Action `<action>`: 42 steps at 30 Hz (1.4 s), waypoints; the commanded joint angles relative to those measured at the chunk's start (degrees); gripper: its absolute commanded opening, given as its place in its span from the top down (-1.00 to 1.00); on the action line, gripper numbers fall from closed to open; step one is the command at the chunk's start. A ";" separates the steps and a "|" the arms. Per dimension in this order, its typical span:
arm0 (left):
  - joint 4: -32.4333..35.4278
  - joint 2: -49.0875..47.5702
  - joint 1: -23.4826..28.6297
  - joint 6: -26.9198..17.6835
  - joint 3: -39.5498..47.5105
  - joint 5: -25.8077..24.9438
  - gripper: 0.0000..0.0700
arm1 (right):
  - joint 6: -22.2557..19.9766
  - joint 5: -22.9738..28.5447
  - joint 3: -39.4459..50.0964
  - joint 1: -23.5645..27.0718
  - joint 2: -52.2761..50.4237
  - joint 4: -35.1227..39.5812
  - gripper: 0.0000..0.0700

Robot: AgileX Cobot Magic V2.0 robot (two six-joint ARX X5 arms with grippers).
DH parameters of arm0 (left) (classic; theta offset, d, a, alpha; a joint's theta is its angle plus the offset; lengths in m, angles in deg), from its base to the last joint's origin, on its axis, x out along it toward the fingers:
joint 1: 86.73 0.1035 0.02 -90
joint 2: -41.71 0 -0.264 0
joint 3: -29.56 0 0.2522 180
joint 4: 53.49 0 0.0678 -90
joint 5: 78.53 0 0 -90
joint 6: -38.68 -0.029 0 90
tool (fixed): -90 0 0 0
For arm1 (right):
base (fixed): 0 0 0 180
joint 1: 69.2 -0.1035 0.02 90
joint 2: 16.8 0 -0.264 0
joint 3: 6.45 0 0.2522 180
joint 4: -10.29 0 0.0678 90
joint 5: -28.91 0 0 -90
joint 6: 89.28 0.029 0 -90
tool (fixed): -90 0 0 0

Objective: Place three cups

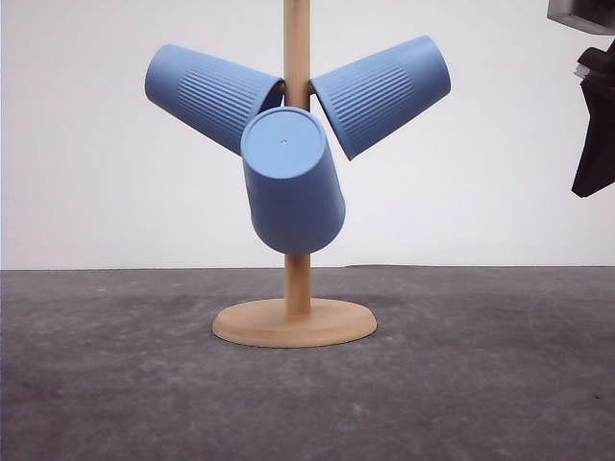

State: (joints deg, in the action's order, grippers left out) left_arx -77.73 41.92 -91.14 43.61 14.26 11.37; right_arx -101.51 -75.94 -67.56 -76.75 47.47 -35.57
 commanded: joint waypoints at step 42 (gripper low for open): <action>-0.26 -0.02 -0.11 -0.85 0.74 -0.04 1.00 | 12.37 19.66 46.66 5.05 -64.06 22.50 0.97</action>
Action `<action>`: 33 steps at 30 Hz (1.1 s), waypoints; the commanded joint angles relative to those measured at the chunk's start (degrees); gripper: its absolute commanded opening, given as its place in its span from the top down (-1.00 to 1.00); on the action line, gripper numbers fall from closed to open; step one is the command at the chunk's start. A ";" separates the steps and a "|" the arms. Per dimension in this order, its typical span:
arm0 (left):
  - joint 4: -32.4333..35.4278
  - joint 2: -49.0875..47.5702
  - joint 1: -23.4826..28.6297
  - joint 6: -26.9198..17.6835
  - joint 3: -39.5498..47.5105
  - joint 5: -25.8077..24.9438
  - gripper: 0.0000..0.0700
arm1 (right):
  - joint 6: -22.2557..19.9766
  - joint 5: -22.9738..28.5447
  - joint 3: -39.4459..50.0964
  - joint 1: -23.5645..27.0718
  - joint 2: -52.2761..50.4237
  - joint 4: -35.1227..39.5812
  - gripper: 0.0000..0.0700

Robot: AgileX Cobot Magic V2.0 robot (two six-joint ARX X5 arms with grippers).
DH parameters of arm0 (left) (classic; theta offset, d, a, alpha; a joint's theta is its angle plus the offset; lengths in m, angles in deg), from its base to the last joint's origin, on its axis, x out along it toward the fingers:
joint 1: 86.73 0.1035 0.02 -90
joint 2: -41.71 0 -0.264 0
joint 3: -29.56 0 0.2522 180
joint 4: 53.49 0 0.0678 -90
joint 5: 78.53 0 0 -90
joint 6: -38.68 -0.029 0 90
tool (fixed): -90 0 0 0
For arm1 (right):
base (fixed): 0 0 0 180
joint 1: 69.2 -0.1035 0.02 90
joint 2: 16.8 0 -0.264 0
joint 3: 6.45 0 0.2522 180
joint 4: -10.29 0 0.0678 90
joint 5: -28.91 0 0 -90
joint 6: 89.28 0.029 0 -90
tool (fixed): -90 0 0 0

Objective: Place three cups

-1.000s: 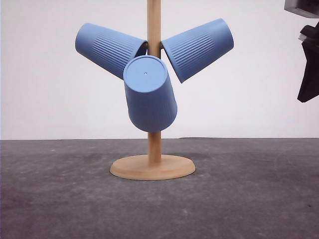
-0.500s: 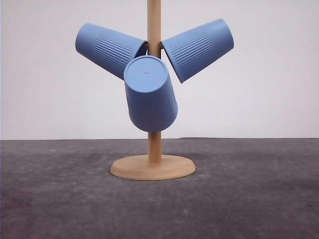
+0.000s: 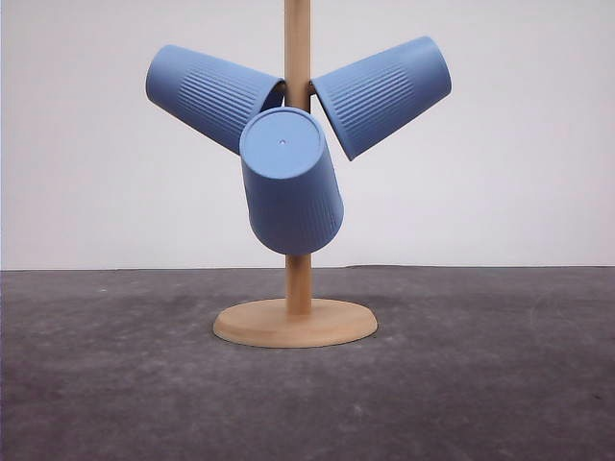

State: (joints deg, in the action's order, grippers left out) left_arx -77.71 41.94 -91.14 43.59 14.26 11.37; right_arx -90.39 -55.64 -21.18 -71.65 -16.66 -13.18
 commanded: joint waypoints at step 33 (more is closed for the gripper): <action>-0.28 -0.04 -0.11 -0.83 0.74 -0.04 1.00 | -0.78 -6.07 0.24 0.07 0.07 0.71 0.97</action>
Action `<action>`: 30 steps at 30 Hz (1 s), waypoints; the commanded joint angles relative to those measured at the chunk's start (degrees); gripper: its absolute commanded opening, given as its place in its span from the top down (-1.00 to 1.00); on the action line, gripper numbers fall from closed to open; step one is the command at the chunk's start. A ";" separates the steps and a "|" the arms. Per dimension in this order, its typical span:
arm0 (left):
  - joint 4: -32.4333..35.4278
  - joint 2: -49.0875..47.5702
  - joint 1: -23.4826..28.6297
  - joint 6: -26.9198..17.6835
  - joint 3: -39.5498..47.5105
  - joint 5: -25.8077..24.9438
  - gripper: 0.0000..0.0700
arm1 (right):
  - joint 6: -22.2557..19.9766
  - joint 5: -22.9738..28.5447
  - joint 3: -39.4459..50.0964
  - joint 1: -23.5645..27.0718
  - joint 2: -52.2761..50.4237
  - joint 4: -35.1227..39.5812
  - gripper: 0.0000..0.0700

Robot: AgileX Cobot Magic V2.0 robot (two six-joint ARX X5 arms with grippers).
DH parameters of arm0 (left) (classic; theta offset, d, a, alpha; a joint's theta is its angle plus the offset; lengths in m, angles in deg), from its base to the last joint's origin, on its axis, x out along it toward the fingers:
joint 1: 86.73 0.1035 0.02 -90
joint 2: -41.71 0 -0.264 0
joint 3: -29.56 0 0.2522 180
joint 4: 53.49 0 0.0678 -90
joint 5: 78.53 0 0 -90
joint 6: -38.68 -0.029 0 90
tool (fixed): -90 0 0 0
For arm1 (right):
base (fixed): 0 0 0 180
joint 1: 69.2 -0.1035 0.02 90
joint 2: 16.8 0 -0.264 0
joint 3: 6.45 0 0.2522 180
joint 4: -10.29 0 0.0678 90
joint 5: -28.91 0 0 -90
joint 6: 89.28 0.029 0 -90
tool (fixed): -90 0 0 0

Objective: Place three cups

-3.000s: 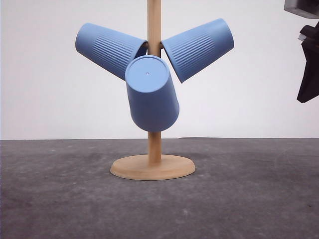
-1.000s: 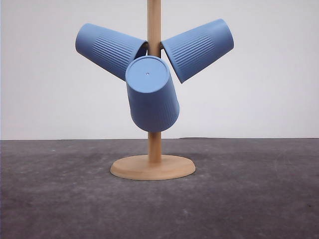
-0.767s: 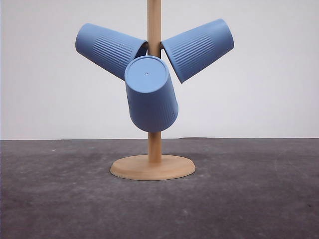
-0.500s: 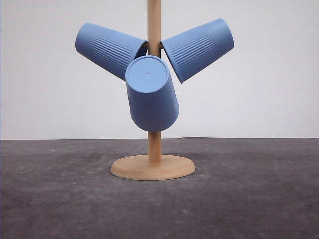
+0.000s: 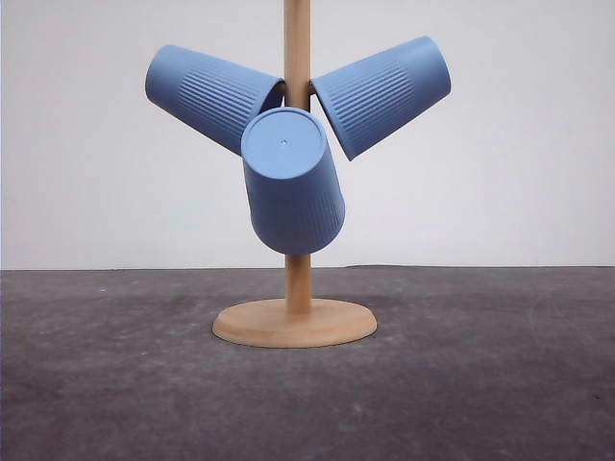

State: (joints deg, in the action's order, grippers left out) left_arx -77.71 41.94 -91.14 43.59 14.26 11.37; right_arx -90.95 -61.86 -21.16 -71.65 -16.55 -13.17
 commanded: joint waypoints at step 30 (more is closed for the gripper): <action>-0.28 -0.04 -0.11 -0.83 0.74 -0.04 1.00 | -0.22 0.15 0.22 0.07 -0.04 0.70 0.97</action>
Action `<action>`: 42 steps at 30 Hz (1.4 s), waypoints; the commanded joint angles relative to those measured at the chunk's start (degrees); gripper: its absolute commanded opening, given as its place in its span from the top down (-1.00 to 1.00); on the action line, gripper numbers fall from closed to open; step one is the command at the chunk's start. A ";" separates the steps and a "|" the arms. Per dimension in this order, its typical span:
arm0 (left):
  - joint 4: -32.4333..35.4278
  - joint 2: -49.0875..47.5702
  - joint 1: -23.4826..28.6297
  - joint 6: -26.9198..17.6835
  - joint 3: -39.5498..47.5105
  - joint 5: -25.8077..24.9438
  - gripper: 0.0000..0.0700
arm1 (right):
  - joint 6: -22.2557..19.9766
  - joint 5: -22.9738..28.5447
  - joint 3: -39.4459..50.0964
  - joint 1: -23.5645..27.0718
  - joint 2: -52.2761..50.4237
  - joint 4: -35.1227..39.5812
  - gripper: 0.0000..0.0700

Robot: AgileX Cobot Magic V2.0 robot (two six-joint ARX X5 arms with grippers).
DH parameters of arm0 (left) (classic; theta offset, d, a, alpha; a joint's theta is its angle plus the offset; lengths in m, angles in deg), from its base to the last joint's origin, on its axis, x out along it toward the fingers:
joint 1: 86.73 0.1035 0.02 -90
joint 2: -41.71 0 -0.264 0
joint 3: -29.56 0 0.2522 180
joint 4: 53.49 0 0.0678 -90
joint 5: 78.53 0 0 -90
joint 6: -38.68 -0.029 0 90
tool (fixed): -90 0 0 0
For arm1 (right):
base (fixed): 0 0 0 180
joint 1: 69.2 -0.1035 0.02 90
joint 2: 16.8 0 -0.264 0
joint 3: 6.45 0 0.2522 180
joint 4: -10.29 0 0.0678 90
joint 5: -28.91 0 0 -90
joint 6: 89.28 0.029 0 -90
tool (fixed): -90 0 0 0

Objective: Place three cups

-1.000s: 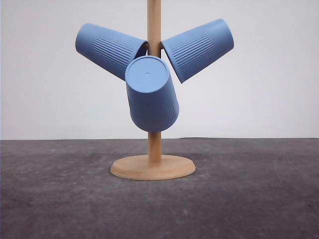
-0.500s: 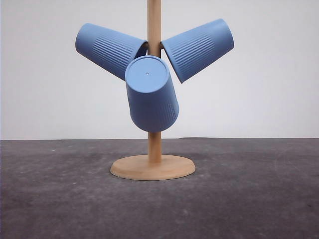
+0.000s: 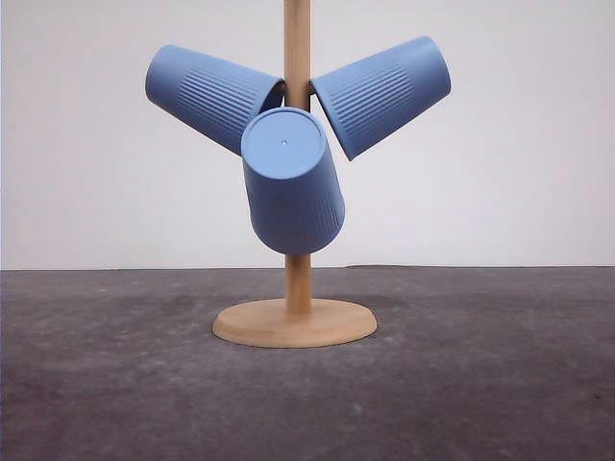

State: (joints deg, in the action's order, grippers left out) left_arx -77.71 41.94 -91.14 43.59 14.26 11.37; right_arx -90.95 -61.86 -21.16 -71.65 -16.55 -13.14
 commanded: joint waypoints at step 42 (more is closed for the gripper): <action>-0.28 -0.04 -0.11 -0.83 0.74 -0.04 1.00 | -0.22 0.15 0.22 0.07 -0.04 0.68 0.97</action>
State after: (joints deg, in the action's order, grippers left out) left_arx -77.71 41.94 -91.14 43.59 14.26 11.37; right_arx -90.93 -61.86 -21.16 -71.65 -16.55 -13.14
